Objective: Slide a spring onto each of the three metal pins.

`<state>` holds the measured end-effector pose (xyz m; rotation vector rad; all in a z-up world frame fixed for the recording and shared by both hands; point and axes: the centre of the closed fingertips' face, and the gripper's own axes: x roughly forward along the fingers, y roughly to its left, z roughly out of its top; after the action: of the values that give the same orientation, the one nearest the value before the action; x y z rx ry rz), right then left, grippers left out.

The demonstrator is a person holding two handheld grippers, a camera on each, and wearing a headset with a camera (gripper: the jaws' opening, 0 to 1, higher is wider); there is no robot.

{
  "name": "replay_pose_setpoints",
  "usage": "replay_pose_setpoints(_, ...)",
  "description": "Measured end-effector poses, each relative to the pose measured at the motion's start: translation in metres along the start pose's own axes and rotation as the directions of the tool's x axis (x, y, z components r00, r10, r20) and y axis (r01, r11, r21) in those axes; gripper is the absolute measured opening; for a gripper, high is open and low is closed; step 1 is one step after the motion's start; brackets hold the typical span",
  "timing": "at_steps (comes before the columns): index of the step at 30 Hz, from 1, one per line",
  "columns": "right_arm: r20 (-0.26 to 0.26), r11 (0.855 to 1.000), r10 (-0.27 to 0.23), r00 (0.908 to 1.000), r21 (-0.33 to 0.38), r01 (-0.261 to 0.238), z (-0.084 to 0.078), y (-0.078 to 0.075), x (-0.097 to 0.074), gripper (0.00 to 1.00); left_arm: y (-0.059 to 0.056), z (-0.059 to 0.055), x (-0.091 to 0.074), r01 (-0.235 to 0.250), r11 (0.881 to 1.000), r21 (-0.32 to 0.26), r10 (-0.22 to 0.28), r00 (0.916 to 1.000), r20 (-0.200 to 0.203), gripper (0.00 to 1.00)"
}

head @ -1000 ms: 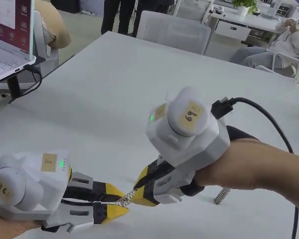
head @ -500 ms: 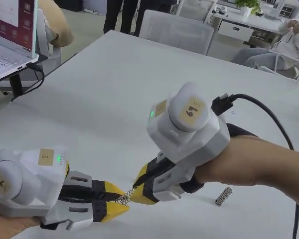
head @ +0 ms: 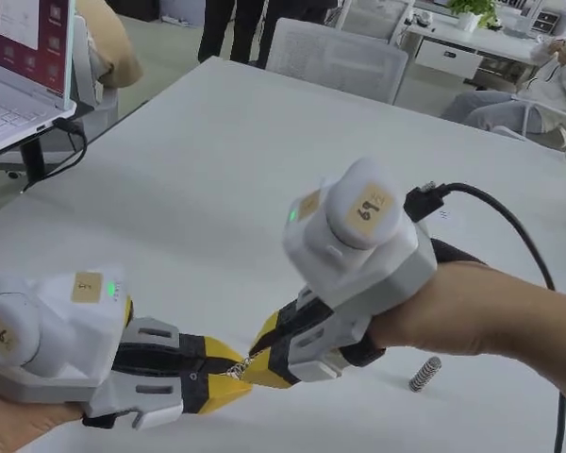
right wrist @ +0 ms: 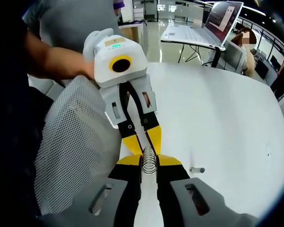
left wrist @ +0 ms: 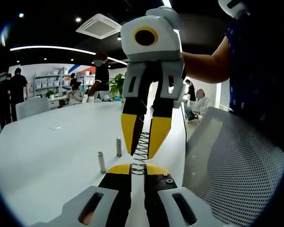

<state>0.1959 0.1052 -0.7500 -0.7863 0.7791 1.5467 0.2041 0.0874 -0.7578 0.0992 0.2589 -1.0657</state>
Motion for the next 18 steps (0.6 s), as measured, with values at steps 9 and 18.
replay_pose_setpoints(9,0.014,1.0,-0.012,0.9998,-0.02,0.012,0.0014,-0.0012,-0.002,0.1,0.0002,0.0034,-0.0022,-0.008,1.0,-0.007,0.008,0.9998,0.019,0.01)
replay_pose_setpoints(18,0.021,1.0,-0.01,0.9997,-0.009,0.01,0.0018,-0.0009,-0.0023,0.09,0.0008,0.0062,-0.0028,-0.007,1.0,-0.006,0.007,0.9997,0.023,0.01)
